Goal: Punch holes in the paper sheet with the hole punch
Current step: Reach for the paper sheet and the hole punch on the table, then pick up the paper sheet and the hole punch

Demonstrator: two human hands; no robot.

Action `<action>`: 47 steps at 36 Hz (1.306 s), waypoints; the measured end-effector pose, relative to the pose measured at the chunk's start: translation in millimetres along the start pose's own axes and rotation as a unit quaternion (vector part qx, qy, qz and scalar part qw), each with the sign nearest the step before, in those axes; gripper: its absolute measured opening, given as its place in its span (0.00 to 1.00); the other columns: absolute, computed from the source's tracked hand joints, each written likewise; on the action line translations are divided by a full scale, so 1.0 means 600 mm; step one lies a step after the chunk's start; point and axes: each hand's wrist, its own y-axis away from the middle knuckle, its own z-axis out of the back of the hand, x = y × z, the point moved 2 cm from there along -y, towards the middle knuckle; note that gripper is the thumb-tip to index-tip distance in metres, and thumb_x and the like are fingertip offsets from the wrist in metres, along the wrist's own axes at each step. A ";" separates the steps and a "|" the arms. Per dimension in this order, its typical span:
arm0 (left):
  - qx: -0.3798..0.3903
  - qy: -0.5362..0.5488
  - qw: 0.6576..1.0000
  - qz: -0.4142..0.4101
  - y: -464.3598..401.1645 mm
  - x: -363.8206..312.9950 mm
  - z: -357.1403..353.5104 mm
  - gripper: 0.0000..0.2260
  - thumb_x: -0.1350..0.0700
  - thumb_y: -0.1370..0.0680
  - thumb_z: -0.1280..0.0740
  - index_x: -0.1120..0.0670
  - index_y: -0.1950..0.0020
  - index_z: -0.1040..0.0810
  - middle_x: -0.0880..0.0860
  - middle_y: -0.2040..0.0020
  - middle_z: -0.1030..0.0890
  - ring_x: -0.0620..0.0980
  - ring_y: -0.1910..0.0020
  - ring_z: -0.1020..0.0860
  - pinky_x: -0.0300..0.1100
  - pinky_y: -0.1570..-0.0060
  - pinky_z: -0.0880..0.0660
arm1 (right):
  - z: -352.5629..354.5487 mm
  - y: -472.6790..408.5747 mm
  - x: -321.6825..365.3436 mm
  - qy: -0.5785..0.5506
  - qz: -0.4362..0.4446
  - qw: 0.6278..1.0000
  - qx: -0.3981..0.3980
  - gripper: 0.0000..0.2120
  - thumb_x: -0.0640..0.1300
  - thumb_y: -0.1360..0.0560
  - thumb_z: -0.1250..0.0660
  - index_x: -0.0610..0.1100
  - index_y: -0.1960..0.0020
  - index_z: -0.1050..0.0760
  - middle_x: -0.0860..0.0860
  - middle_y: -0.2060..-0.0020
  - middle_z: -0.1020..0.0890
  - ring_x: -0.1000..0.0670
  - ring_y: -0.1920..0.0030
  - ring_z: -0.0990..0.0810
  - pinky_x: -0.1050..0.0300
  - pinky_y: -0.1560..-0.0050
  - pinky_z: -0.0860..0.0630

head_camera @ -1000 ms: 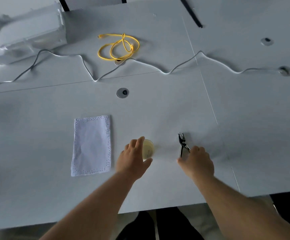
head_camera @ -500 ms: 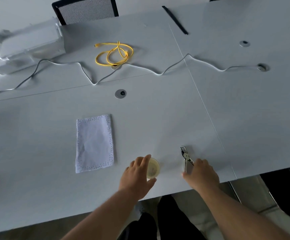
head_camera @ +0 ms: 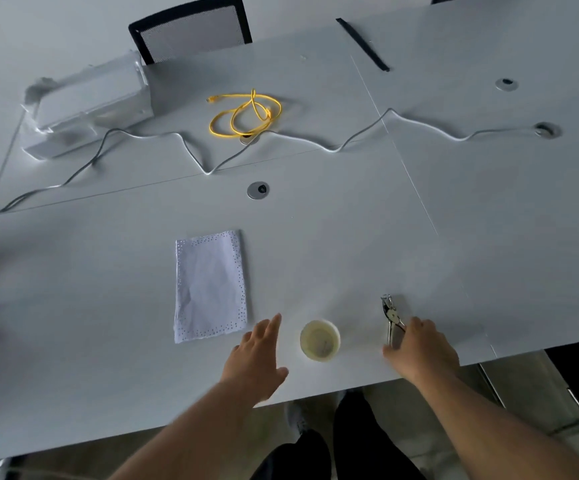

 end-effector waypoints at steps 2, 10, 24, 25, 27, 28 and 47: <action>-0.009 0.025 0.999 0.041 -0.006 0.026 0.010 0.42 0.45 0.21 0.32 0.48 0.13 0.52 0.50 0.15 0.40 0.55 0.20 0.35 0.51 0.28 0.30 | 0.000 -0.003 0.004 -0.005 -0.004 1.000 0.004 0.32 0.62 0.31 0.30 0.42 0.36 0.28 0.45 0.42 0.23 0.40 0.42 0.20 0.50 0.51 0.23; -0.076 0.115 0.977 0.160 -0.062 0.130 0.049 0.33 0.47 0.19 0.35 0.53 0.15 0.40 0.56 0.16 0.38 0.60 0.20 0.36 0.54 0.24 0.36 | 0.015 -0.024 0.020 -0.120 -0.046 0.992 0.014 0.33 0.63 0.33 0.34 0.36 0.41 0.27 0.38 0.44 0.21 0.36 0.45 0.18 0.47 0.50 0.23; -0.167 0.138 0.945 0.245 -0.077 0.176 0.052 0.24 0.50 0.18 0.38 0.54 0.22 0.29 0.56 0.22 0.29 0.61 0.26 0.31 0.55 0.30 0.32 | 0.103 -0.023 0.068 -0.230 -0.040 0.972 0.012 0.22 0.58 0.30 0.35 0.44 0.73 0.34 0.47 0.78 0.29 0.44 0.73 0.29 0.53 0.68 0.34; -0.168 0.165 0.930 0.281 -0.082 0.185 0.057 0.24 0.50 0.20 0.36 0.56 0.24 0.29 0.58 0.25 0.28 0.62 0.27 0.30 0.56 0.32 0.31 | 0.111 -0.021 0.074 -0.240 -0.040 0.970 0.015 0.21 0.58 0.30 0.35 0.45 0.72 0.35 0.47 0.78 0.29 0.44 0.73 0.29 0.53 0.68 0.34; -0.153 0.198 0.907 0.339 -0.094 0.201 0.063 0.26 0.49 0.23 0.31 0.59 0.28 0.29 0.60 0.29 0.27 0.64 0.29 0.29 0.57 0.34 0.29 | 0.126 -0.016 0.084 -0.266 -0.036 0.963 0.021 0.17 0.59 0.34 0.37 0.47 0.70 0.34 0.48 0.77 0.29 0.45 0.72 0.30 0.52 0.66 0.33; -0.144 0.213 0.898 0.358 -0.102 0.208 0.066 0.28 0.48 0.25 0.29 0.59 0.29 0.29 0.61 0.30 0.26 0.64 0.29 0.29 0.57 0.34 0.29 | 0.134 -0.013 0.088 -0.277 -0.032 0.960 0.018 0.16 0.59 0.35 0.37 0.48 0.69 0.32 0.47 0.76 0.28 0.45 0.72 0.29 0.51 0.66 0.33; -0.174 0.594 0.784 0.041 -0.007 0.171 0.218 0.17 0.55 0.31 0.26 0.63 0.46 0.18 0.59 0.57 0.16 0.55 0.60 0.18 0.48 0.60 0.15 | 0.214 0.090 0.248 -0.529 0.065 0.835 0.135 0.04 0.36 0.23 0.33 0.44 0.52 0.26 0.36 0.48 0.15 0.45 0.56 0.19 0.49 0.57 0.21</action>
